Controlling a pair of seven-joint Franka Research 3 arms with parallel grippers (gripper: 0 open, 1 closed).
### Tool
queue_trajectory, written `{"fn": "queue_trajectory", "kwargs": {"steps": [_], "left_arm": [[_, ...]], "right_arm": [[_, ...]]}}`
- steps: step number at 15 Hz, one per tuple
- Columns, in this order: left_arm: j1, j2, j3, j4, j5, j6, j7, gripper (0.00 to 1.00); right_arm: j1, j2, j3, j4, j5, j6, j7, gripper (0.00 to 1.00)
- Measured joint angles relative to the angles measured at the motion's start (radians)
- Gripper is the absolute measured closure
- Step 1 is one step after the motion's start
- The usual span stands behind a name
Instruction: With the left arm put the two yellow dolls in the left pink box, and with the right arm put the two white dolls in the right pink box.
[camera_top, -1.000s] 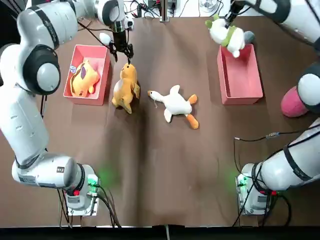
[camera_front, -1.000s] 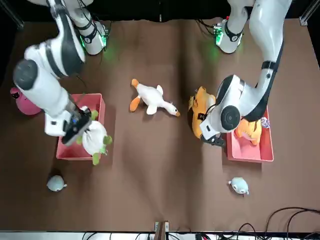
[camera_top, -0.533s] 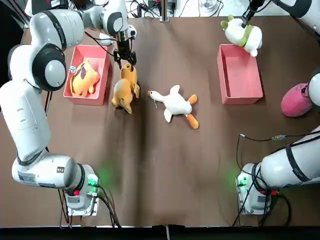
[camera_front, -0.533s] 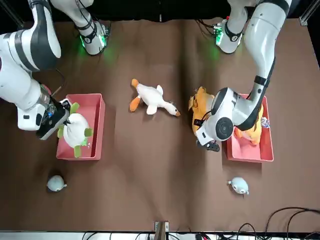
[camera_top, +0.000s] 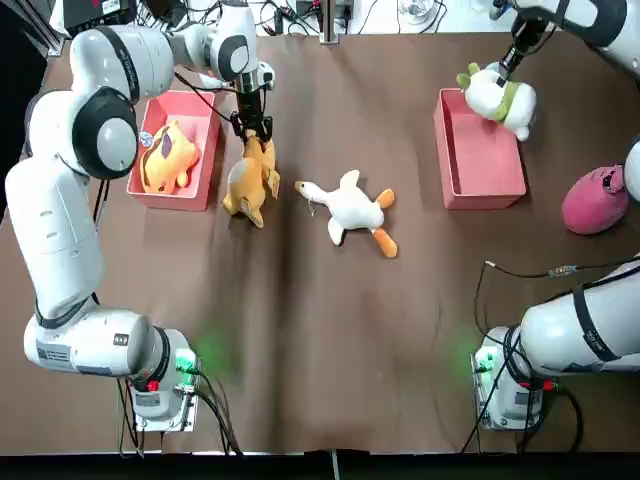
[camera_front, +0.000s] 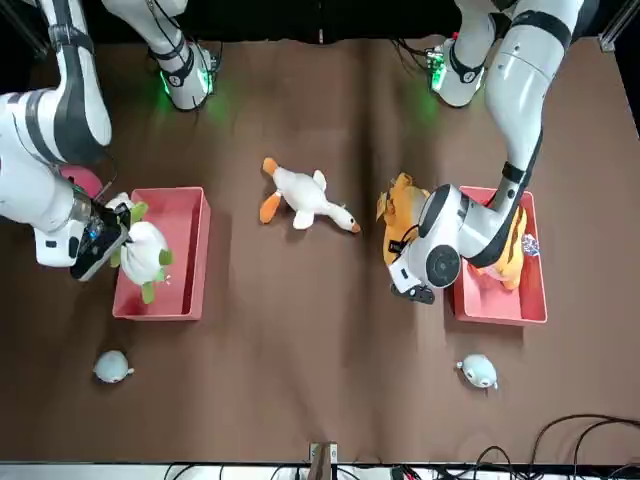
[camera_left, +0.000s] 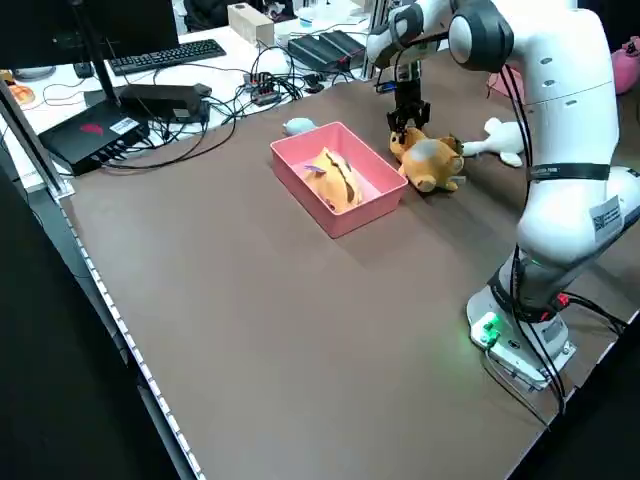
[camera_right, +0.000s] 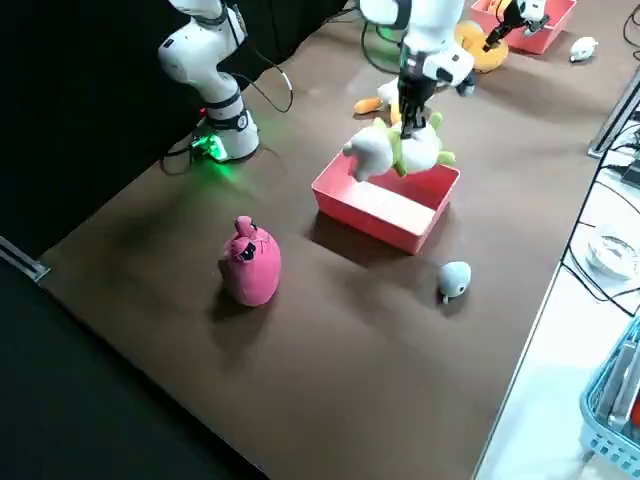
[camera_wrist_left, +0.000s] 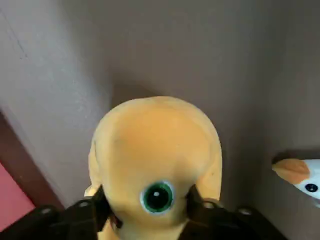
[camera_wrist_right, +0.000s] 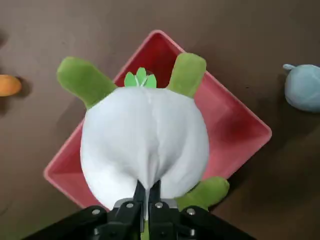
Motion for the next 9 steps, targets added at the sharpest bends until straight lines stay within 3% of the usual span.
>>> {"fn": "queue_trajectory", "kwargs": {"steps": [4, 5, 9], "left_arm": [[0.020, -0.021, 0.001, 0.019, 0.000, -0.027, -0.004, 0.74], [0.029, -0.028, 0.001, 0.032, 0.000, -0.066, -0.004, 0.78], [0.044, -0.062, 0.001, 0.113, 0.000, -0.231, -0.004, 0.79]], "right_arm": [[-0.001, 0.006, 0.003, -0.090, 0.000, 0.109, -0.007, 0.95], [-0.001, 0.007, 0.003, -0.107, 0.000, 0.131, -0.007, 0.95], [-0.003, 0.008, 0.004, -0.218, 0.000, 0.151, -0.008, 0.95]]}}
